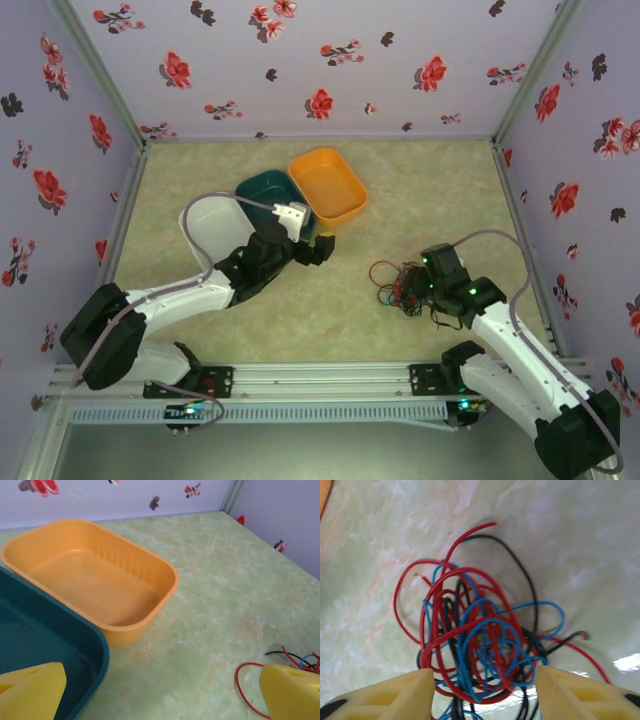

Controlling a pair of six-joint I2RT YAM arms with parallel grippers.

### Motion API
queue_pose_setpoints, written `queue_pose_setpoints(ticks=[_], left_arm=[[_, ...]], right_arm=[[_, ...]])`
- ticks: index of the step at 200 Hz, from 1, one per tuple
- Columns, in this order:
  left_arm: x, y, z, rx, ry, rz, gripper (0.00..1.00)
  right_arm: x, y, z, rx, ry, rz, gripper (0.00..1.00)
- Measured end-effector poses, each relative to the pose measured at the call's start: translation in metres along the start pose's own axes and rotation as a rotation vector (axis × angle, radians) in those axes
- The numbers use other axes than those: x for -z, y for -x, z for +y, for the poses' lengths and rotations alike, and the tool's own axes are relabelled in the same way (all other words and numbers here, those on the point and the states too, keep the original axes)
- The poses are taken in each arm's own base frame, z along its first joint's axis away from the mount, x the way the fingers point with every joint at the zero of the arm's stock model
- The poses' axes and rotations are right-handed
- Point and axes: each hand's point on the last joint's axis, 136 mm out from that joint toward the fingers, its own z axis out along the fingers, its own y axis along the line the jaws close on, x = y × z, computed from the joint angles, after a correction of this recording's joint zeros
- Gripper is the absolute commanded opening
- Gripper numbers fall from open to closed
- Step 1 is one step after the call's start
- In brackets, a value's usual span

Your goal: Untangle the cables

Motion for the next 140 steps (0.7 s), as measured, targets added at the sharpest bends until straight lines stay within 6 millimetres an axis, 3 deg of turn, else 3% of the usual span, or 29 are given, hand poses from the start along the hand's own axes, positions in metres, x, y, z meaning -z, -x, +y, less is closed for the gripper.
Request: queue_pose_setpoints(ticks=[39, 140], left_arm=[[-0.002, -0.004, -0.001, -0.001, -0.001, 0.020, 1.00], [-0.002, -0.006, 0.004, 0.041, 0.029, 0.032, 0.99]], right_arm=[[-0.017, -0.010, 0.024, -0.042, 0.117, 0.023, 0.41], [-0.037, -0.003, 0.078, -0.051, 0.279, -0.004, 0.37]])
